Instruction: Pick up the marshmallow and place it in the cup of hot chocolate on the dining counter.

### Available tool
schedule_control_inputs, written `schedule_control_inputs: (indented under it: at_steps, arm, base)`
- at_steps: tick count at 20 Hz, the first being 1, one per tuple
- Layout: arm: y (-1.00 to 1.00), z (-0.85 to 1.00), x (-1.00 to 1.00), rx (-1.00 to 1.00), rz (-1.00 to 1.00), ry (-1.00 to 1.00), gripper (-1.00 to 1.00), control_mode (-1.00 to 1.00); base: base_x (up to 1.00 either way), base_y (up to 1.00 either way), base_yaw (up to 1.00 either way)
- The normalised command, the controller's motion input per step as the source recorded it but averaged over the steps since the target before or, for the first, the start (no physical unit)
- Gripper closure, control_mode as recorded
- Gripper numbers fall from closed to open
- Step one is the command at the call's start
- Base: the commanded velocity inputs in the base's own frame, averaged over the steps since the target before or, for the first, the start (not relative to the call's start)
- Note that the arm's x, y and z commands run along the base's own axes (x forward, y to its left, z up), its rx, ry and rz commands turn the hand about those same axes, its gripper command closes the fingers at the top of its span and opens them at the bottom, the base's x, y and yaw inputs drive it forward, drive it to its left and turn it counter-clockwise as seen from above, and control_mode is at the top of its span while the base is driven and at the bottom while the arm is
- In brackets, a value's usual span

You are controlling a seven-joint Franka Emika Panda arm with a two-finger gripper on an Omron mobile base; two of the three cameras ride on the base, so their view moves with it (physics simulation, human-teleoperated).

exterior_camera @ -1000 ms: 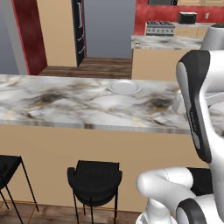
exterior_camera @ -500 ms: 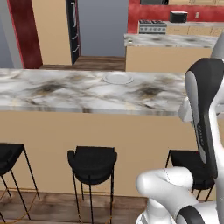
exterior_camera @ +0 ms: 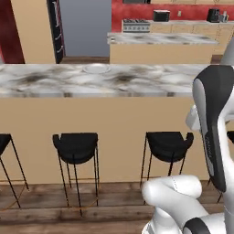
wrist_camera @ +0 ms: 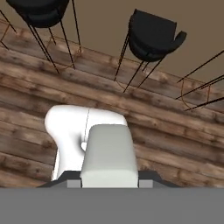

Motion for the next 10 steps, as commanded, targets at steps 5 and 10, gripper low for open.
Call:
schedule_control_inputs:
  at_steps: [5, 10]
  arm:
    - [0.00, 0.00, 0.00, 0.00, 0.00, 0.00, 1.00, 1.00]
    - [0.00, 0.00, 0.00, 0.00, 0.00, 0.00, 1.00, 1.00]
  base:
    - [-0.03, -1.00, -0.29]
    - [0.00, -1.00, -0.27]
